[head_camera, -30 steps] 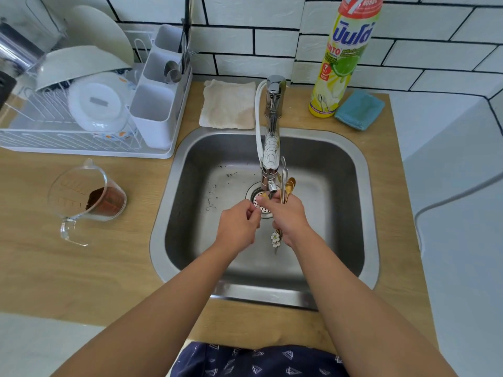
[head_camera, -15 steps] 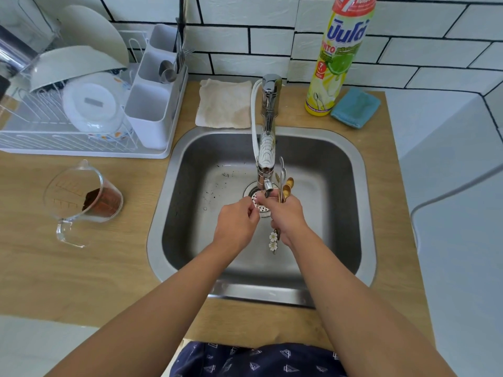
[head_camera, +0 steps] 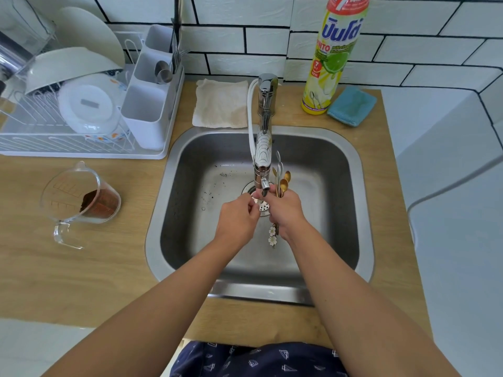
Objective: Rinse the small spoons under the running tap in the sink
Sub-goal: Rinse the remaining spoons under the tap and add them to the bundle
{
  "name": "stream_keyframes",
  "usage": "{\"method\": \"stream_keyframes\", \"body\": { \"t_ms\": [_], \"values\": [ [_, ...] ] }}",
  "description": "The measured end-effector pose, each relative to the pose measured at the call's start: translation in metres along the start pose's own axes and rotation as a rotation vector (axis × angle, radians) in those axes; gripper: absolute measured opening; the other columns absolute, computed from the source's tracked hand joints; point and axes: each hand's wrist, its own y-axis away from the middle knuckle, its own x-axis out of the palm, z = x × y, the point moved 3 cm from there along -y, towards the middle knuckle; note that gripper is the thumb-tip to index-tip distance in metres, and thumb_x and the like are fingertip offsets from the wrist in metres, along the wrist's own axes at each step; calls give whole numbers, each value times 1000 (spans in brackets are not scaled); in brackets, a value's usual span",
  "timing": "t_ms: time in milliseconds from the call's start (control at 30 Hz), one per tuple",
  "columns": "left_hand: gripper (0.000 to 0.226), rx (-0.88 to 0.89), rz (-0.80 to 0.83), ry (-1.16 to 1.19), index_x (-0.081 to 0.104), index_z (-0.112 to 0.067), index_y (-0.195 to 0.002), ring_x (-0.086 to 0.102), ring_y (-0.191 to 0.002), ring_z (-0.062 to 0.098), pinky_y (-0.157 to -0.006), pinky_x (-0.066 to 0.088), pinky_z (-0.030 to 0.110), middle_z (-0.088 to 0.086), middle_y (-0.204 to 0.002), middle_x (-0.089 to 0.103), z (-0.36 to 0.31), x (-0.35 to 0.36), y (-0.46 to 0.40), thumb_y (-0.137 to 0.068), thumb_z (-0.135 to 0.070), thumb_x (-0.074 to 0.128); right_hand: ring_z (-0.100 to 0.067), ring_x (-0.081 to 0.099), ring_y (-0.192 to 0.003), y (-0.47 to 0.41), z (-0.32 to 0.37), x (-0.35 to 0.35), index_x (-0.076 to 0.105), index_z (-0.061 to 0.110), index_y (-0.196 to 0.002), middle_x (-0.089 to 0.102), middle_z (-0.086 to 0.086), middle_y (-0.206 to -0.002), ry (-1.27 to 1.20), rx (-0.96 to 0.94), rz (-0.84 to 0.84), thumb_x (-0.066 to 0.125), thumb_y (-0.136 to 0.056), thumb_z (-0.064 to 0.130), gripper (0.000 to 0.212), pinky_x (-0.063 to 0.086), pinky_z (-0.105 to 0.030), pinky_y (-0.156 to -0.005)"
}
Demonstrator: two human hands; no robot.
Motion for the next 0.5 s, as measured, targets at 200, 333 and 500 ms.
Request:
{"method": "stream_keyframes", "body": {
  "t_ms": [200, 333, 500],
  "values": [
    [14, -52, 53, 133, 63, -16, -86, 65, -53, 17, -44, 49, 22, 0, -77, 71, 11, -3, 2, -96, -19, 53, -9, 31, -50, -7, -1, -7, 76, 14, -108, 76, -17, -94, 35, 35, 24, 61, -102, 20, 18, 29, -22, -40],
    [16, -72, 60, 180, 63, -18, -89, 57, -45, 9, -42, 45, 18, -4, -78, 72, 14, -4, 1, -99, -21, 51, -7, 30, -47, -6, -5, -5, 79, 18, -107, 61, 6, -67, 35, 32, 95, 70, -96, 17, 14, 29, -20, -38],
    [16, -265, 282, 722, 60, -7, -96, 38, -34, 9, -32, 27, 18, 3, -77, 64, 15, 4, 6, -104, -16, 48, -6, 28, -44, -11, -7, -9, 78, 16, -106, 61, -3, -75, -21, 21, 103, 64, -100, 32, 22, 27, -20, -37]
  ]
}}
